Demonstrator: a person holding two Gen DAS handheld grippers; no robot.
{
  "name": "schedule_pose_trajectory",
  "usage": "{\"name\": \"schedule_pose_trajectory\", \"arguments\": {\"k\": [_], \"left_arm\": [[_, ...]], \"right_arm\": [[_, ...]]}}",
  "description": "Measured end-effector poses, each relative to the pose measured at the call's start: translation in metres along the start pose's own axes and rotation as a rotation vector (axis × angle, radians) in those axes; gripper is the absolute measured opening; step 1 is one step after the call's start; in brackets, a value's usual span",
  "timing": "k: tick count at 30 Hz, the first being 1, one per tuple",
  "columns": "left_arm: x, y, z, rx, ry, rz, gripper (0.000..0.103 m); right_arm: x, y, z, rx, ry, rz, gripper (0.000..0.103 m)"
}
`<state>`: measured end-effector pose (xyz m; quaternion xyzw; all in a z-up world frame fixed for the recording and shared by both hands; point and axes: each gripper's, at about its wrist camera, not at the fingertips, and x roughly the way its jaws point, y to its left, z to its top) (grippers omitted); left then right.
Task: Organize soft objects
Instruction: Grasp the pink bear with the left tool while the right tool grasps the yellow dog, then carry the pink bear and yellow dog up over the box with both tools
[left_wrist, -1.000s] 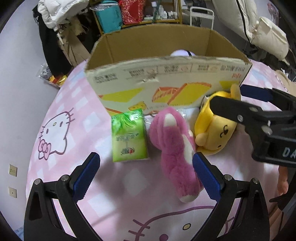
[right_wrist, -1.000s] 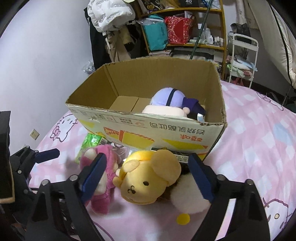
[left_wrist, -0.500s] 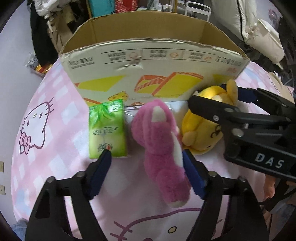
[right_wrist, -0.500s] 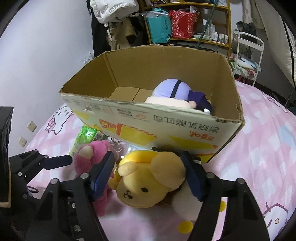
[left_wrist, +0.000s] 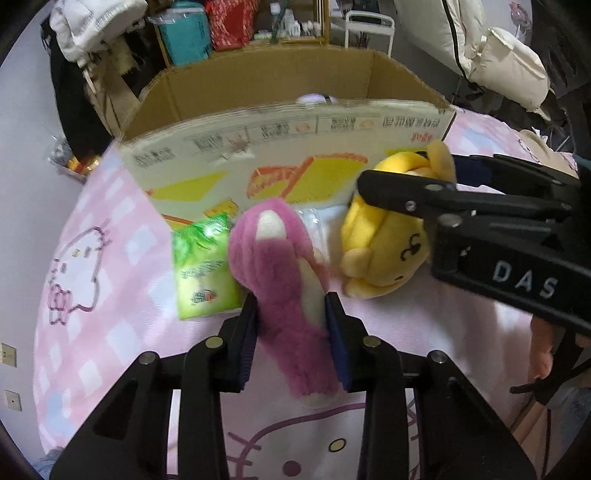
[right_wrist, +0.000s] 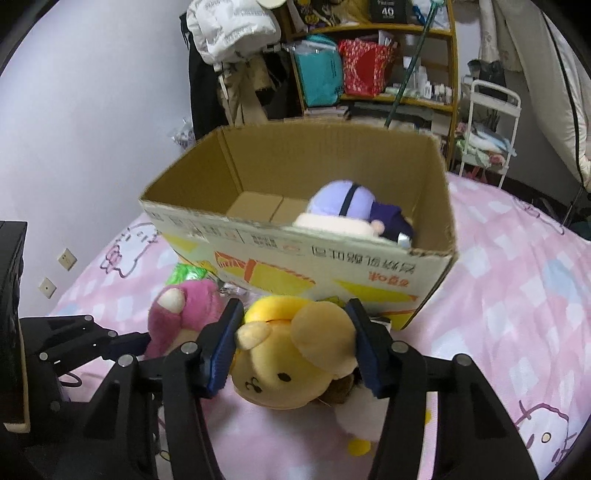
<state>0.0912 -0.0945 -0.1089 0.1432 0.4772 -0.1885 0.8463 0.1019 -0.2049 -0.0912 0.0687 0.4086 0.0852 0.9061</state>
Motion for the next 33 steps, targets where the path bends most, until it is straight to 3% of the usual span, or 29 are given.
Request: {"name": "schedule_pose_trajectory", "arguments": {"k": [6, 18, 24, 33], "left_arm": [[-0.03, 0.007, -0.003, -0.021, -0.106, 0.049, 0.034], [-0.102, 0.036, -0.001, -0.08, -0.419, 0.147, 0.034], [-0.117, 0.053, 0.009, -0.106, -0.512, 0.167, 0.034], [-0.131, 0.06, 0.039, -0.096, -0.619, 0.191, 0.034]], "right_arm": [[-0.024, 0.005, 0.005, -0.013, -0.088, 0.001, 0.06], [-0.076, 0.004, 0.018, -0.017, -0.291, 0.016, 0.06], [-0.102, 0.008, 0.031, -0.041, -0.408, -0.013, 0.06], [-0.115, 0.001, 0.058, -0.033, -0.508, -0.062, 0.06]]}}
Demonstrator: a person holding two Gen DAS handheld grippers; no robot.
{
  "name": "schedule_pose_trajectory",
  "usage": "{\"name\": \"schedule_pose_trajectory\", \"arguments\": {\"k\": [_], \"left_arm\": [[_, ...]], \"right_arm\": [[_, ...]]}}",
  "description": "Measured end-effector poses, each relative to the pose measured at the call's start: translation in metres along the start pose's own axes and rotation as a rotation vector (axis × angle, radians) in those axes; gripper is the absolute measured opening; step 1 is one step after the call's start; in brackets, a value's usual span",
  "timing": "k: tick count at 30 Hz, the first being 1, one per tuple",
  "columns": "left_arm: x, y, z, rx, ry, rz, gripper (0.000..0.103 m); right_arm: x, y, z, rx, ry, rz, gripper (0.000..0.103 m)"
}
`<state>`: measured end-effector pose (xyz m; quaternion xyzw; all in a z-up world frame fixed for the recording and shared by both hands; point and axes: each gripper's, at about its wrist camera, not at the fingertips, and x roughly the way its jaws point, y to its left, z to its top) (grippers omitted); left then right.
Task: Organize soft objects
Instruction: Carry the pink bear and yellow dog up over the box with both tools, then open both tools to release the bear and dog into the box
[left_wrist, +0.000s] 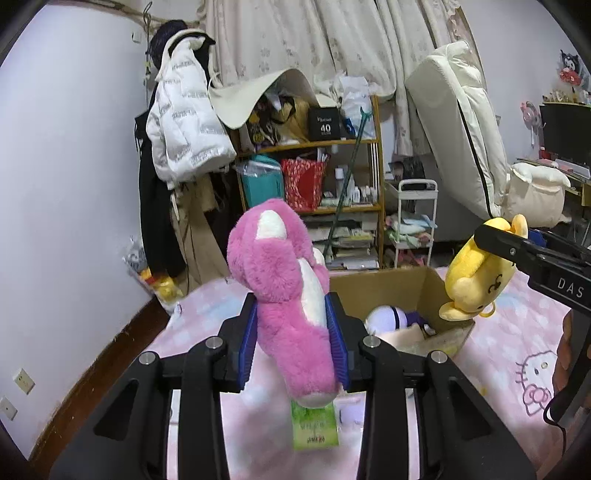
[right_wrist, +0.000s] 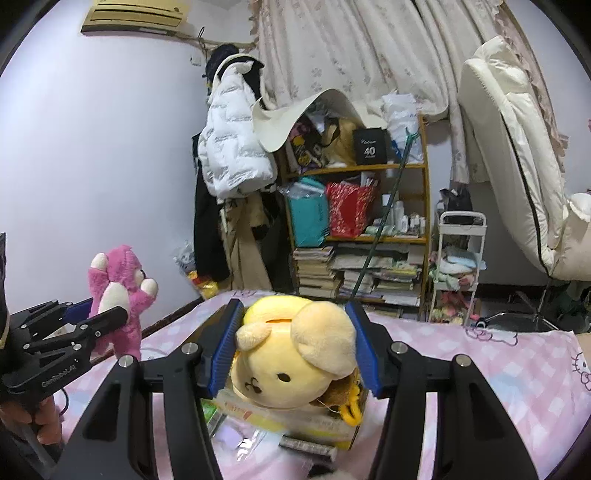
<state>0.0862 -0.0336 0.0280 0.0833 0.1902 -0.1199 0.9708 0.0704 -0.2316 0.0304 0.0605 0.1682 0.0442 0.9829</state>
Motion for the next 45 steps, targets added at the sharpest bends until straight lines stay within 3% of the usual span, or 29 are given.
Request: {"name": "schedule_pose_trajectory", "arguments": {"k": [8, 16, 33, 45], "left_arm": [[0.015, -0.005, 0.026, 0.016, -0.047, 0.015, 0.034], [0.041, -0.006, 0.036, 0.011, -0.058, 0.026, 0.034], [0.098, -0.024, -0.01, 0.05, 0.106, -0.017, 0.034], [0.111, -0.02, -0.025, 0.052, 0.187, -0.016, 0.037]], "right_arm": [[0.014, -0.01, 0.012, 0.008, -0.048, -0.033, 0.06], [0.03, -0.012, 0.008, -0.008, -0.033, -0.037, 0.06], [0.068, -0.009, -0.022, -0.038, 0.075, -0.022, 0.06], [0.093, -0.018, -0.04, -0.005, 0.195, -0.007, 0.065]]}}
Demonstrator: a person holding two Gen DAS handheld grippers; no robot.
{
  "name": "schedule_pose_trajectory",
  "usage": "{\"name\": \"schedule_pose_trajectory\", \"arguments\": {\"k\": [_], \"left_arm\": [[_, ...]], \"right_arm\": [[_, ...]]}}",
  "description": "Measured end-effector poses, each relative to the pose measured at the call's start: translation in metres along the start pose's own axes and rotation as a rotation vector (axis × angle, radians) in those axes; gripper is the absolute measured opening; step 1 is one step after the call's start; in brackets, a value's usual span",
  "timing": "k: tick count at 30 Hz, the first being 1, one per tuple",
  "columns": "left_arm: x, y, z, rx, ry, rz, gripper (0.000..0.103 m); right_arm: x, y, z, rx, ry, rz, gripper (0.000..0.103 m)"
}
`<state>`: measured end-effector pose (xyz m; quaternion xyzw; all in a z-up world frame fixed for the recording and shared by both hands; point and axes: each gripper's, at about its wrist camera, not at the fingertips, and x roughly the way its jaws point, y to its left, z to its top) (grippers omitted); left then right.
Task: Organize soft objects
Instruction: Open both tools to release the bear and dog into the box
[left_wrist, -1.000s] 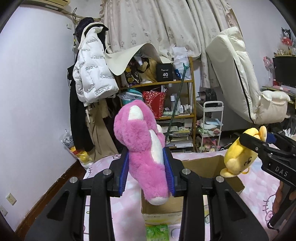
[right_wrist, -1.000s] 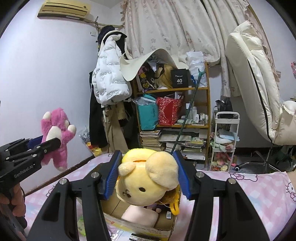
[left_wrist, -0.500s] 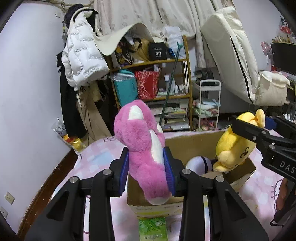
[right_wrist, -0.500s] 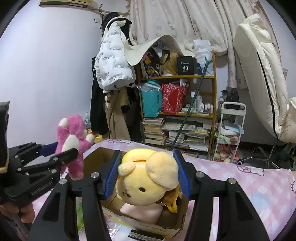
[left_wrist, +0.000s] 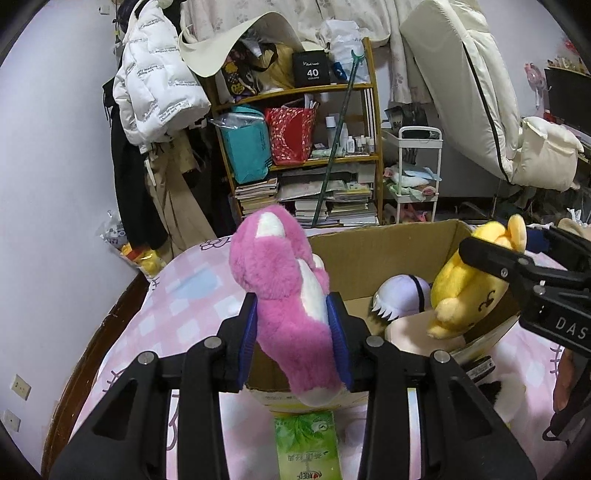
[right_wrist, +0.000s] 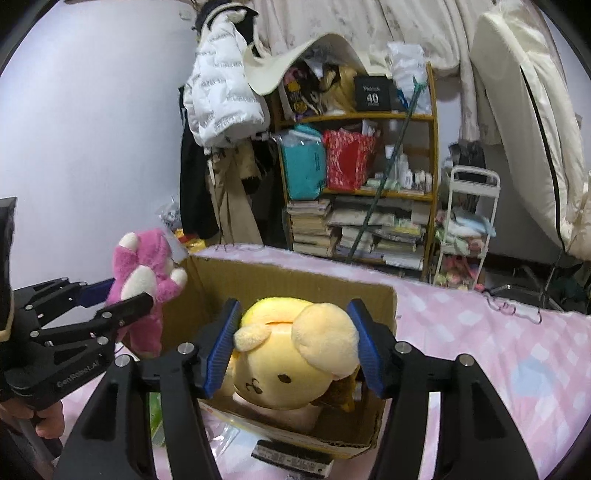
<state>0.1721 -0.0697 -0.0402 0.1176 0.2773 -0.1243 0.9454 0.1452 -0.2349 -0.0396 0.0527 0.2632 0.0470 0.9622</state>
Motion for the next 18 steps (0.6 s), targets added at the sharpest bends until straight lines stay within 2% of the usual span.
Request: {"name": "schedule_pose_trajectory", "arguments": {"k": [2, 4, 7, 10, 12, 14, 16, 18], "left_arm": [[-0.001, 0.001, -0.001, -0.001, 0.005, 0.007, 0.038], [-0.001, 0.001, -0.003, -0.001, 0.015, 0.01, 0.039], [-0.002, 0.001, -0.005, 0.005, 0.033, 0.022, 0.055], [-0.006, 0.001, -0.007, 0.0, 0.036, 0.023, 0.056], [-0.009, 0.002, -0.007, -0.004, 0.037, 0.023, 0.057], [-0.015, 0.004, -0.008, -0.013, 0.032, 0.018, 0.064], [-0.021, 0.005, -0.008, -0.022, 0.017, 0.014, 0.073], [-0.029, 0.007, -0.008, -0.032, 0.001, 0.016, 0.08]], "right_arm": [[0.002, -0.002, -0.001, 0.013, 0.019, 0.005, 0.066], [0.003, -0.004, -0.002, 0.019, 0.031, 0.003, 0.072], [0.0, -0.008, -0.002, 0.039, 0.022, -0.008, 0.083], [-0.005, -0.011, -0.004, 0.054, 0.019, -0.019, 0.091], [-0.009, -0.011, -0.003, 0.055, 0.016, -0.025, 0.092], [-0.013, -0.012, -0.001, 0.061, 0.014, -0.026, 0.093], [-0.018, -0.012, -0.001, 0.066, 0.007, -0.029, 0.102], [-0.027, -0.01, 0.0, 0.068, -0.012, -0.036, 0.103]]}}
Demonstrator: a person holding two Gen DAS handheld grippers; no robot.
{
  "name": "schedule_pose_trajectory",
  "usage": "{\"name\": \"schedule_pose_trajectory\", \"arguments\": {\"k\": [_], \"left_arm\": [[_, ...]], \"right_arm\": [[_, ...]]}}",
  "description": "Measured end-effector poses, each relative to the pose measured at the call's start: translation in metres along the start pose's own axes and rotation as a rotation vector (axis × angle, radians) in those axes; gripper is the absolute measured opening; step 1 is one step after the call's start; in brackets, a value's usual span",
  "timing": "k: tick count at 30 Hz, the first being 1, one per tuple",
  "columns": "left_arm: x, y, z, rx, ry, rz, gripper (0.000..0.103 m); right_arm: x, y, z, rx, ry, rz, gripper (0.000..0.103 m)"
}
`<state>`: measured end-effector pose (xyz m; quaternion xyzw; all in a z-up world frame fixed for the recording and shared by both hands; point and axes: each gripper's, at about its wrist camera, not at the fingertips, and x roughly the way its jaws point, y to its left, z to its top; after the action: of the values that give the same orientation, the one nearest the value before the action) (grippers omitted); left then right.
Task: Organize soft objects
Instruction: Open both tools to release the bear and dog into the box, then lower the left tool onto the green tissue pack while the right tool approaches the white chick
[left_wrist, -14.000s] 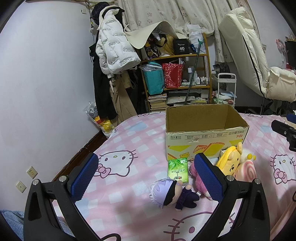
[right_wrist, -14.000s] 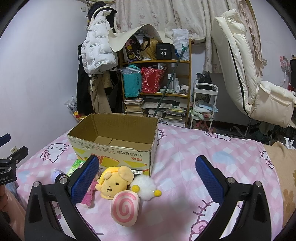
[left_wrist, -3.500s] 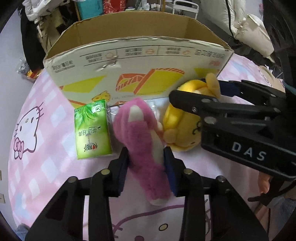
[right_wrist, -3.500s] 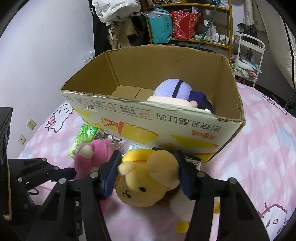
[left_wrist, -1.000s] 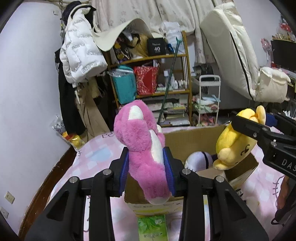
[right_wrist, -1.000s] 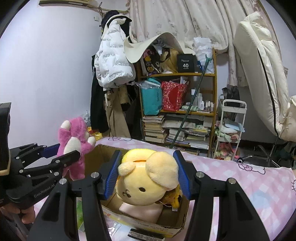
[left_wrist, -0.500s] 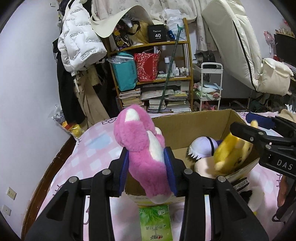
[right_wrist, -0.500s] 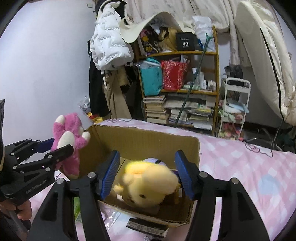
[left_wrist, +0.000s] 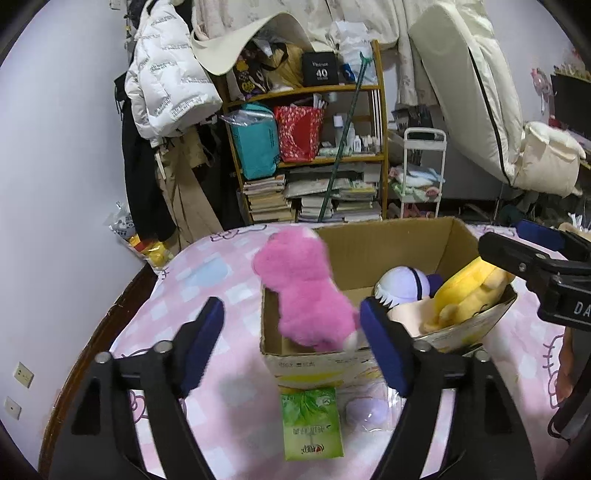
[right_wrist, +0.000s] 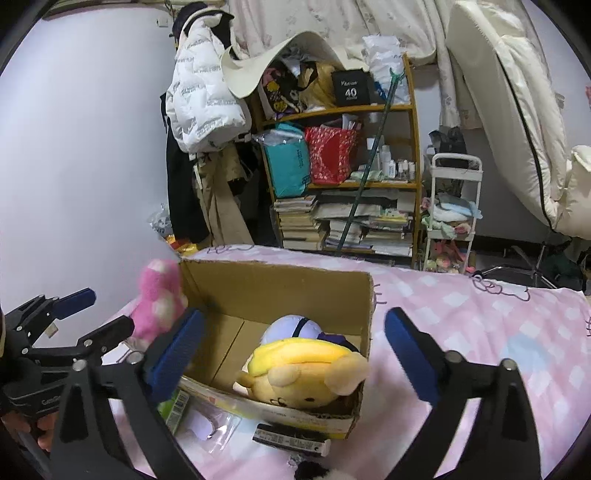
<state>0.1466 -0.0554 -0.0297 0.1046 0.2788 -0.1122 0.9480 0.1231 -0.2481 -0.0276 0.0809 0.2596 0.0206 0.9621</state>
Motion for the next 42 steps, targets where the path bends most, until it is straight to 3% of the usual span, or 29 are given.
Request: {"name": "schedule_pose_trajectory", "arguments": {"k": [8, 21, 31, 42], "left_arm": [[-0.026, 0.005, -0.006, -0.006, 0.009, 0.02, 0.091], [-0.047, 0.001, -0.026, 0.015, 0.127, 0.016, 0.092], [-0.035, -0.003, -0.039, 0.029, 0.21, 0.009, 0.092], [0.014, 0.001, -0.053, 0.004, 0.376, -0.025, 0.092]], "right_arm": [[-0.026, 0.005, -0.001, 0.002, -0.012, -0.005, 0.103], [-0.057, 0.007, -0.024, 0.035, 0.062, -0.023, 0.103], [-0.052, 0.005, -0.047, 0.044, 0.145, -0.057, 0.103], [-0.016, 0.0, -0.07, 0.059, 0.326, -0.076, 0.103]]}}
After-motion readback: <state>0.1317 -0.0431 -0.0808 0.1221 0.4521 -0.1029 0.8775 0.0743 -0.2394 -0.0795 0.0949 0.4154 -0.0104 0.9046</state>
